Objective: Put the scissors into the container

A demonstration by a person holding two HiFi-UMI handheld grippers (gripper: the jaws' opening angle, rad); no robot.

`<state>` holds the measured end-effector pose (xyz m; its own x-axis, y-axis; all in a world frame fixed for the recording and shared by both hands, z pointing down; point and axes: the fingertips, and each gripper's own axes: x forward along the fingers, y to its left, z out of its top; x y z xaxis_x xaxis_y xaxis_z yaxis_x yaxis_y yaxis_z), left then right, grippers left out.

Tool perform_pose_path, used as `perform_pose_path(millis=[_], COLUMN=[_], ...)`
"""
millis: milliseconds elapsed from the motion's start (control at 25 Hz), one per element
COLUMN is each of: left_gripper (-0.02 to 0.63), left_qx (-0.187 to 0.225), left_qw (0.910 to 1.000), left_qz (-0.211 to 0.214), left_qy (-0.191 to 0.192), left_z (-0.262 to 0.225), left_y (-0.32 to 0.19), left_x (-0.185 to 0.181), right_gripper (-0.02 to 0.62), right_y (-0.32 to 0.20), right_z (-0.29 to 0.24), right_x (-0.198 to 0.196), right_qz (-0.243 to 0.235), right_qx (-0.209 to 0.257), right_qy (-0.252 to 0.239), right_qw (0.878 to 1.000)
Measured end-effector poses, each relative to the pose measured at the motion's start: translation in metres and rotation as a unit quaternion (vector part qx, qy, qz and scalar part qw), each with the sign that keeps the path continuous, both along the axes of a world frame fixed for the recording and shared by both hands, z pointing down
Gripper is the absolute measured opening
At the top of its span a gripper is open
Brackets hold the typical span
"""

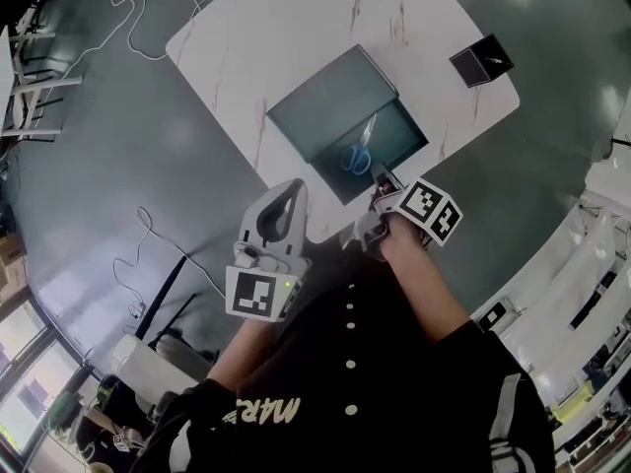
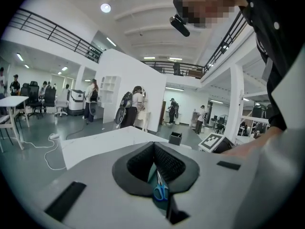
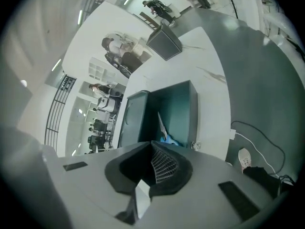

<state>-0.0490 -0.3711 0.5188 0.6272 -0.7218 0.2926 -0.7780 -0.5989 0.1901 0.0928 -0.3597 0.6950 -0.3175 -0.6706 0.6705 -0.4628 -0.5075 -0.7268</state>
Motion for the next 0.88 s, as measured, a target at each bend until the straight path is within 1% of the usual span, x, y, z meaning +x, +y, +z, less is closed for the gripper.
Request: perform_pose_path(millis=[80,200,280,360,440,480,640,720,880], left_gripper=[0.026,0.026,0.026,0.026,0.026,0.026,0.026,0.026,0.026], left_qx=[0.011,0.026,0.036,0.05,0.064,0.071,0.099,0.112,0.132], left_qw=[0.9999,0.9996,0.9993,0.9987,0.9978,0.9973,0.9948,0.9932,0.9904], left_qz=[0.0,-0.005,-0.008,-0.01,-0.014,-0.017,-0.027,-0.031,-0.04], left_qy=[-0.011,-0.009,-0.008,-0.009,-0.008,-0.007,-0.001,0.004,0.014], left_z=[-0.009,-0.024,-0.034,-0.046,-0.057,-0.063,-0.086,-0.096,-0.115], left_y=[0.005,0.011,0.012,0.014,0.015,0.015,0.019,0.021,0.025], left_x=[-0.002,0.001,0.0,-0.002,-0.005,-0.007,-0.011,-0.014,-0.019], right_gripper=[0.012,0.012,0.012,0.012,0.012,0.012,0.012,0.012,0.012], right_y=[0.001,-0.003,-0.006,-0.006,-0.003,0.0,0.012,0.018,0.029], right_z=[-0.014,-0.049,-0.079,-0.111,-0.145,-0.162,-0.221,-0.244,-0.279], right_x=[0.003,0.008,0.016,0.023,0.026,0.027,0.03,0.03,0.032], right_qz=[-0.003,-0.018,-0.037,-0.064,-0.096,-0.111,-0.155,-0.166,-0.183], right_qx=[0.032,0.116,0.186,0.253,0.31,0.336,0.426,0.457,0.488], right_qy=[-0.013,-0.033,-0.026,0.0,0.038,0.061,0.158,0.196,0.269], right_qw=[0.999,0.993,0.981,0.965,0.945,0.933,0.877,0.852,0.81])
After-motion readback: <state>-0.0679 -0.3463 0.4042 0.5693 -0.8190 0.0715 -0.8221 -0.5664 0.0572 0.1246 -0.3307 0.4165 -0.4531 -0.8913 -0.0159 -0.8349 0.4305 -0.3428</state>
